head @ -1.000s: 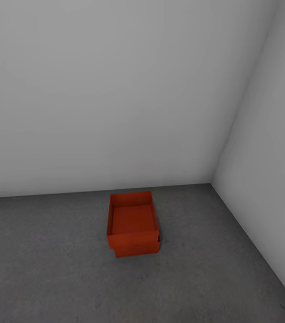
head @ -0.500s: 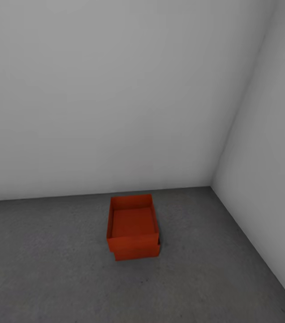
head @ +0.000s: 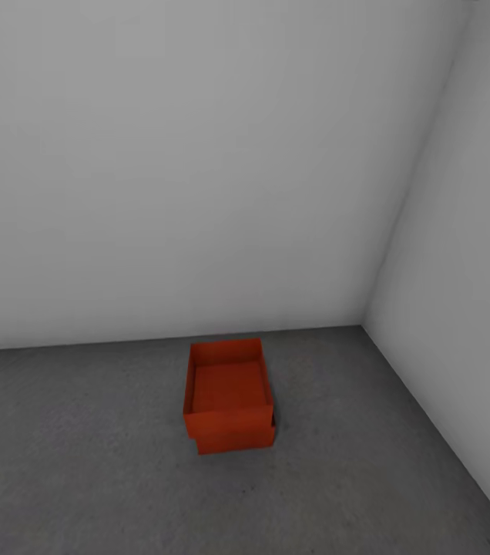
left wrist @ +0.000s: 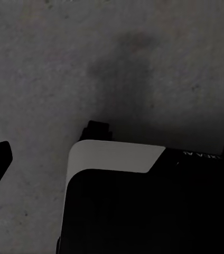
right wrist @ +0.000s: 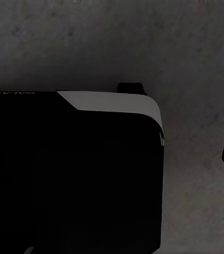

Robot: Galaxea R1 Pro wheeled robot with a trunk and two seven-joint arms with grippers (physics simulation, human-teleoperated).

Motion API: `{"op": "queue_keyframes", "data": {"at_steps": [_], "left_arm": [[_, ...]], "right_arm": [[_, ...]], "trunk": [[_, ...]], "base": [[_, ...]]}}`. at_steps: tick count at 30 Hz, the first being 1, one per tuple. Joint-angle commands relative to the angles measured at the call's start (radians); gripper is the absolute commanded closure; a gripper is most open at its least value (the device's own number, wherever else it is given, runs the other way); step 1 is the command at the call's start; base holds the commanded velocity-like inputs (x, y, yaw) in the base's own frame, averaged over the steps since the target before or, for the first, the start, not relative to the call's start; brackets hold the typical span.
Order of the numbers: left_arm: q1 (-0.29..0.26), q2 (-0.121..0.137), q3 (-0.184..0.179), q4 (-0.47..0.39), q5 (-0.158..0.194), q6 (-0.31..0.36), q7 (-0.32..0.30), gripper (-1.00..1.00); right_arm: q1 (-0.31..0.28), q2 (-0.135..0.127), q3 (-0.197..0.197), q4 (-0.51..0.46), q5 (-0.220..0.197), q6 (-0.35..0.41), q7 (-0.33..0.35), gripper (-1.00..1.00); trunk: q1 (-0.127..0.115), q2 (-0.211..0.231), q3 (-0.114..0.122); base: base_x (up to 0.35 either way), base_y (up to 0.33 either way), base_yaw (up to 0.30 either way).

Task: Move the two storage containers from the living room to the garage. In the garage, place one container on the floor and stack the other container on top of it (either order is fine).

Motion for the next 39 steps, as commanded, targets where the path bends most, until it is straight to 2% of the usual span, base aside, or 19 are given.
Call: {"op": "queue_keyframes", "data": {"at_steps": [1,12,22,39], "left_arm": [[-0.001,0.0,-0.008,0.0,0.009,0.004,0.002,-1.0],[-0.001,0.0,-0.008,0.0,0.009,0.004,-0.002,-1.0],[0.002,0.0,-0.008,0.0,0.01,-0.027,-0.001,-1.0],[0.021,0.0,-0.008,0.0,0.012,-0.03,-0.001,-1.0]], "right_arm": [[-0.001,0.001,0.008,0.002,-0.009,-0.004,-0.002,-1.0],[-0.001,0.001,0.009,0.002,-0.009,-0.004,-0.002,-1.0],[-0.001,-0.001,0.009,0.002,-0.008,-0.004,-0.002,-1.0],[-0.001,0.001,0.009,0.002,-0.007,-0.004,-0.002,-1.0]], "trunk": [[0.0,-0.001,0.001],[0.0,-0.001,0.017],[0.0,-0.001,0.02],[0.0,-0.001,0.041]], "base": [[0.0,0.0,0.0],[0.0,0.0,0.0],[0.0,0.0,-0.003],[0.0,0.0,-0.111]]}}
